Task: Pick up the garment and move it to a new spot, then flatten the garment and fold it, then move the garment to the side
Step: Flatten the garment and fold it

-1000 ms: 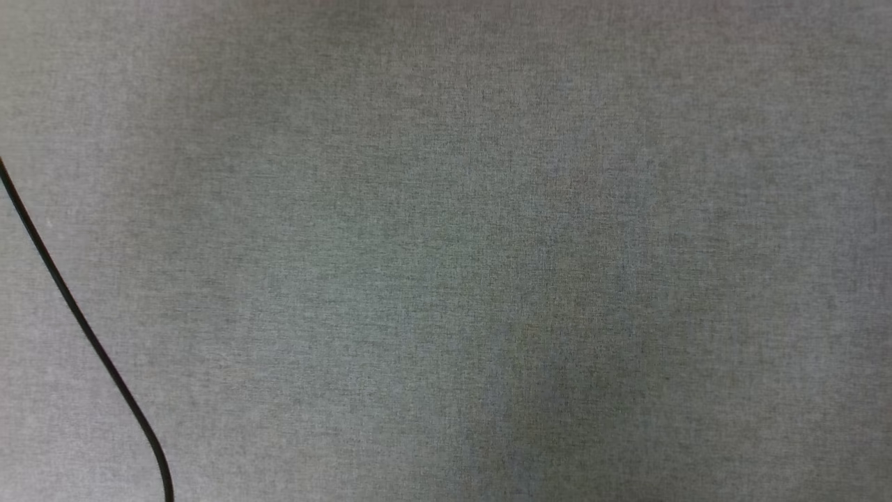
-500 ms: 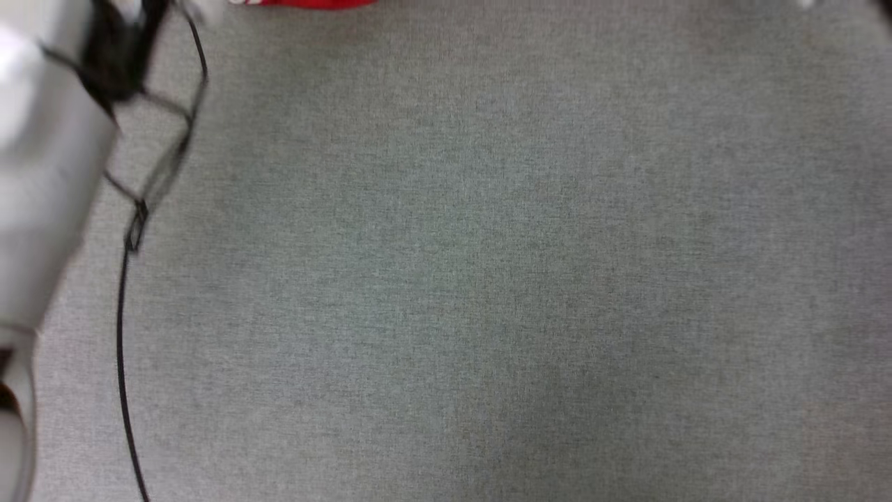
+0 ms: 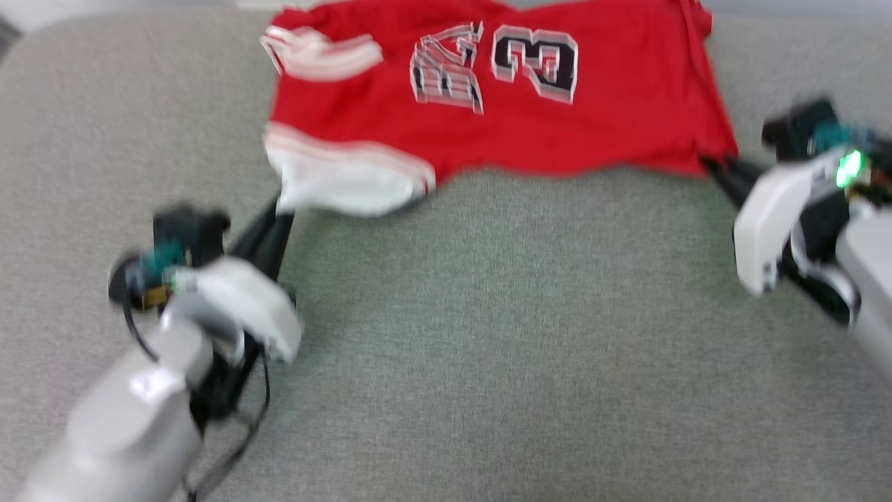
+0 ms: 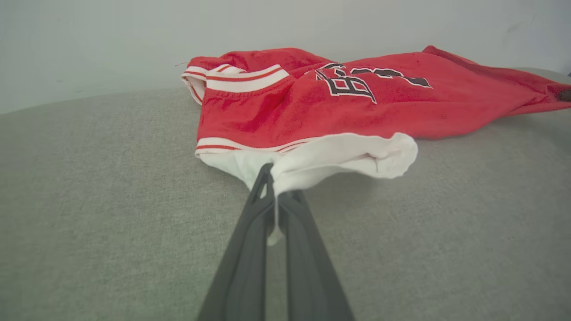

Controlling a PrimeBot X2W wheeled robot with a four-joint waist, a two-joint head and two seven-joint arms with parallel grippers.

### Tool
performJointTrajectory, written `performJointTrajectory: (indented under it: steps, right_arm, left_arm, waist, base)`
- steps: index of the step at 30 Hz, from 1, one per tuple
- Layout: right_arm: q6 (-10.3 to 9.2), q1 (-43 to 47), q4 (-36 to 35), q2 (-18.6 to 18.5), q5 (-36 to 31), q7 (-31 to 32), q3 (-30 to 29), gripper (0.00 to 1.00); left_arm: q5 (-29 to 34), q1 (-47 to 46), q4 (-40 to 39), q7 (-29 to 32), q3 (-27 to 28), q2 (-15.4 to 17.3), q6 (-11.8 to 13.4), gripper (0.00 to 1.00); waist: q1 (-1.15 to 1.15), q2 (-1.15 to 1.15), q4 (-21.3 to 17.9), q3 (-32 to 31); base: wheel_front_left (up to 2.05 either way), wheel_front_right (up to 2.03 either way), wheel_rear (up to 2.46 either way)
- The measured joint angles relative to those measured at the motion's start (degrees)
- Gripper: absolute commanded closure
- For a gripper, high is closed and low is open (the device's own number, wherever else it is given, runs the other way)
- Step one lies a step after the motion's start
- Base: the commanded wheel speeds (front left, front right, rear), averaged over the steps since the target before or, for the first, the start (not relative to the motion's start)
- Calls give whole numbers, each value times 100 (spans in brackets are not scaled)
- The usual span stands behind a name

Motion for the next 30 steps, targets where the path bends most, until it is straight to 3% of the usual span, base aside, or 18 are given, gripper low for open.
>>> performJointTrajectory:
  steps: [9,20,30]
  right_arm:
    - [0,1700,-687,-586,526,-48,-16,100]
    - [0,3576,-1233,-833,825,-87,-450,100]
    - [0,5094,-1902,-996,736,74,-1229,100]
  left_arm:
    - [-460,2281,-1238,10,-132,549,700,100]
    - [-1044,4237,-2377,92,-389,858,1406,100]
    - [-1330,4873,-2740,237,-488,1077,1555,100]
  waist:
    - [-1,0,20,-985]
    - [-2,0,33,-1951]
    - [-1,0,123,-2244]
  base:
    - [0,0,0]
    - [0,0,0]
    - [0,0,0]
